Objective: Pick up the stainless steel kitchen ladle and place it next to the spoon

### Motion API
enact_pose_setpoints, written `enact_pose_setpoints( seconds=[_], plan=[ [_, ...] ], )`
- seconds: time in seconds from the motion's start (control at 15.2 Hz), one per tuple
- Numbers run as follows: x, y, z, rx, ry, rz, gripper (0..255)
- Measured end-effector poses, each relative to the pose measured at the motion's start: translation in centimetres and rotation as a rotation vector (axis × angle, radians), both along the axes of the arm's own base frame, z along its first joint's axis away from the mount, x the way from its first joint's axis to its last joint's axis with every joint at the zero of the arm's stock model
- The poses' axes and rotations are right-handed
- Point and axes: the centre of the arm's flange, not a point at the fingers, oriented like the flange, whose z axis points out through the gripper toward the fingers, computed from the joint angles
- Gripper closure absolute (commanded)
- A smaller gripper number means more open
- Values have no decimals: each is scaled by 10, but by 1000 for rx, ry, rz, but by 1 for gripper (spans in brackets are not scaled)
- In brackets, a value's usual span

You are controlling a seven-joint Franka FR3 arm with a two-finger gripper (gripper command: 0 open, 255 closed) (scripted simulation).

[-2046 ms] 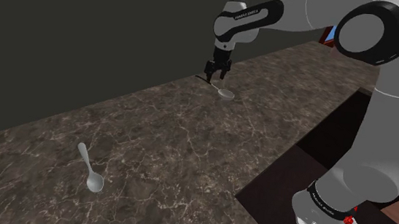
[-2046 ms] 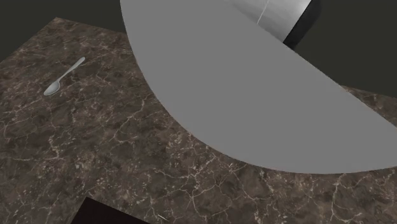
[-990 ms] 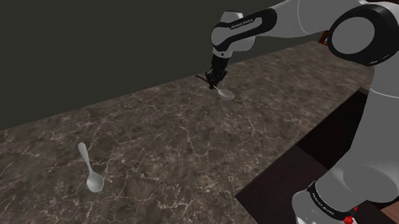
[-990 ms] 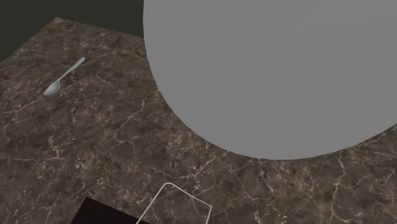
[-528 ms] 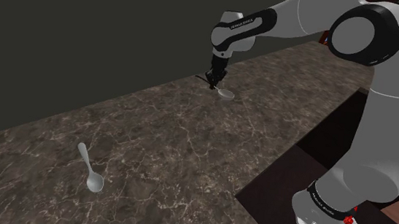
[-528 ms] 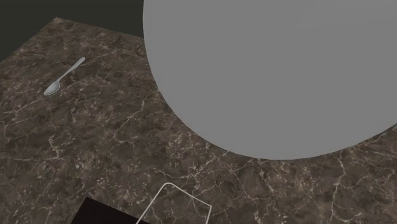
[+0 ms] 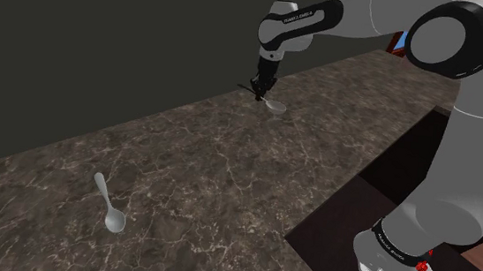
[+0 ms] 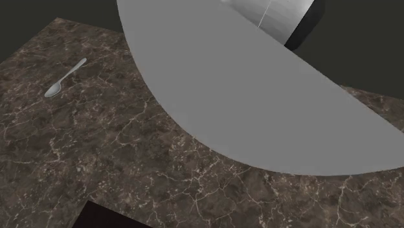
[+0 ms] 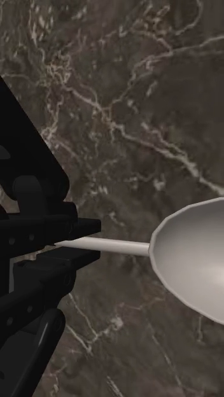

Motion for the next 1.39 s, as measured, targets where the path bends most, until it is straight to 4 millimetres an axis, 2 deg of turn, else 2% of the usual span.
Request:
enact_pose_setpoints(
  seconds=[0.86,1.06,1.39],
  plan=[
    [1,0,70,0,0,0,255],
    [-15,22,74,0,0,0,255],
    [-46,82,75,0,0,2,255]
  ],
)
